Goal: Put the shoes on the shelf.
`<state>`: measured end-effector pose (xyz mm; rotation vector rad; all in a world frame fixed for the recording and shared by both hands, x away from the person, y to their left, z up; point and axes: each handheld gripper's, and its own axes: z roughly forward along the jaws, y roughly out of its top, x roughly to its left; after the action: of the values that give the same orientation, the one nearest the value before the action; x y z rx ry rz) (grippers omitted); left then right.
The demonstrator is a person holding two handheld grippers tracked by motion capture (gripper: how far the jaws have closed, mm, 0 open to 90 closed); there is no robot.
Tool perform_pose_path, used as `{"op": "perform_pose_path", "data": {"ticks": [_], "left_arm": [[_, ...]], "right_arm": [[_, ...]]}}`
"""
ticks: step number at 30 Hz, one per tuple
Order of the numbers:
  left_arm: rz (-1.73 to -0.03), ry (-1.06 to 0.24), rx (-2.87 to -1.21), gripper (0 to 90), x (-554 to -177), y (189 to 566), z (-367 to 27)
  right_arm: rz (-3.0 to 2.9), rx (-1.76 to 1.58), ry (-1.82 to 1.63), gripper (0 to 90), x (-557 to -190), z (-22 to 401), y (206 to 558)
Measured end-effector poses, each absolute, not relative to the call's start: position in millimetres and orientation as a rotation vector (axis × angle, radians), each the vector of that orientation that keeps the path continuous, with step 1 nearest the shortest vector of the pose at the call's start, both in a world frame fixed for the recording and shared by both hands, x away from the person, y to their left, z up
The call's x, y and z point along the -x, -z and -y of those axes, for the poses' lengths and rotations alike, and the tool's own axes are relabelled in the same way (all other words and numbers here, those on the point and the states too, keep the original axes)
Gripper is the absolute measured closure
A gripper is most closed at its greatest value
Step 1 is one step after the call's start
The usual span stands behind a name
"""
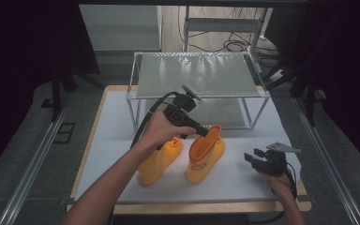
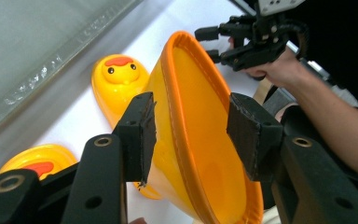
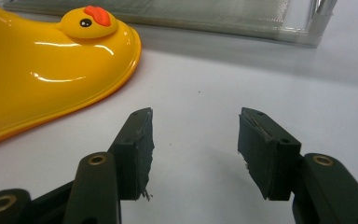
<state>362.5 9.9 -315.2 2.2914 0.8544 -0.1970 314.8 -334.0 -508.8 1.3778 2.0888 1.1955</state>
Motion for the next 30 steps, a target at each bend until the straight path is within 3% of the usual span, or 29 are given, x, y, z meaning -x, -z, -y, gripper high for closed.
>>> {"op": "perform_pose_path", "data": {"ticks": [16, 25, 30], "left_arm": [[-0.908, 0.17, -2.417, 56.4, -368, 344, 10], [-0.91, 0.154, -2.46, 83.8, -368, 351, 14], [-0.915, 0.156, -2.441, 86.0, -369, 350, 13]], "right_arm": [[-2.091, -1.38, -1.189, 45.0, -315, 334, 509], [-2.083, -1.388, -1.187, 45.2, -316, 335, 510], [-2.083, -1.387, -1.178, 45.3, -316, 335, 510]]}}
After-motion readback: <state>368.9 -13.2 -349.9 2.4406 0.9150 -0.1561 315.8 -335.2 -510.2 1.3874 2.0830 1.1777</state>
